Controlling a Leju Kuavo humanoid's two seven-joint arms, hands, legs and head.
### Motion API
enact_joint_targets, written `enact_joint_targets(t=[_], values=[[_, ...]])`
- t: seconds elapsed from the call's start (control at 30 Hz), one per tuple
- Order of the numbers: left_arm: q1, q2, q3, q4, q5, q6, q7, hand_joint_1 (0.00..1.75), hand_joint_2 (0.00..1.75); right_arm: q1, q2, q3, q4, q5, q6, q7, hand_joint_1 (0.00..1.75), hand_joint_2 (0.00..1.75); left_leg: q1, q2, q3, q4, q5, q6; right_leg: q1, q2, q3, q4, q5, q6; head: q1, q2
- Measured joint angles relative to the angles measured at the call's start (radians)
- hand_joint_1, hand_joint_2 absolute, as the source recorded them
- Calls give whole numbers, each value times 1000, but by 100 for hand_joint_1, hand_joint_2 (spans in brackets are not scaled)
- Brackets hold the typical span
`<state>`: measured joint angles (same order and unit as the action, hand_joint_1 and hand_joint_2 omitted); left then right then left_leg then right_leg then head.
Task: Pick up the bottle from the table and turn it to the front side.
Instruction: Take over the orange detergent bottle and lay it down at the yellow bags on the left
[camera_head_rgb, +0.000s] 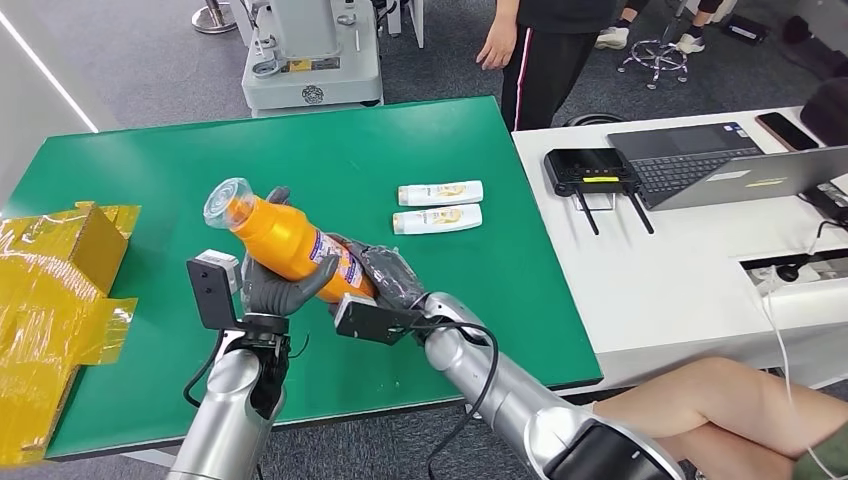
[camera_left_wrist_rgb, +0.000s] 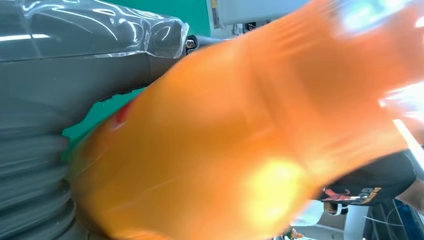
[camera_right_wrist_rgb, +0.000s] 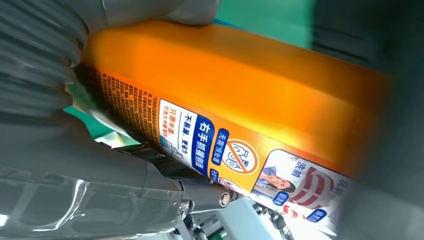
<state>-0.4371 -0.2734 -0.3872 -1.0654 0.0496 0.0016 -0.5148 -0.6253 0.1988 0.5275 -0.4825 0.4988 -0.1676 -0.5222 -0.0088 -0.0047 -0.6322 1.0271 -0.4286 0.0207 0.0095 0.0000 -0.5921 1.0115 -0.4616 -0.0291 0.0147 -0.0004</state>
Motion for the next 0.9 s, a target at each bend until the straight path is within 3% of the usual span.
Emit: enact_joint_targets(t=[0.13, 0.17, 0.27, 0.3, 0.9], values=[[-4, 3, 0, 6, 11, 0, -7, 2, 175, 7, -28, 5, 11, 1, 0, -13, 175, 175, 0, 0, 0, 0, 0, 0, 0, 1, 0, 0, 0, 0, 0, 0], [-4, 3, 0, 8, 12, 0, -9, 13, 175, 8, -33, 5, 13, 1, -1, -15, 175, 175, 0, 0, 0, 0, 0, 0, 0, 1, 0, 0, 0, 0, 0, 0], [-8, 3, 0, 12, 16, -1, -15, 142, 175, 10, -48, 7, 19, 1, -7, -16, 175, 175, 0, 0, 0, 0, 0, 0, 0, 1, 0, 0, 0, 0, 0, 0], [-10, 3, -1, 13, 18, -1, -18, 175, 175, 10, -52, 8, 20, 1, -11, -17, 175, 175, 0, 0, 0, 0, 0, 0, 0, 1, 0, 0, 0, 0, 0, 0], [-34, -5, -10, 48, 60, -32, -33, 175, 175, 8, -76, 12, 22, -27, -100, -48, 175, 175, 0, 0, 0, 0, 0, 0, 0, 1, 0, 0, 0, 0, 0, 0]])
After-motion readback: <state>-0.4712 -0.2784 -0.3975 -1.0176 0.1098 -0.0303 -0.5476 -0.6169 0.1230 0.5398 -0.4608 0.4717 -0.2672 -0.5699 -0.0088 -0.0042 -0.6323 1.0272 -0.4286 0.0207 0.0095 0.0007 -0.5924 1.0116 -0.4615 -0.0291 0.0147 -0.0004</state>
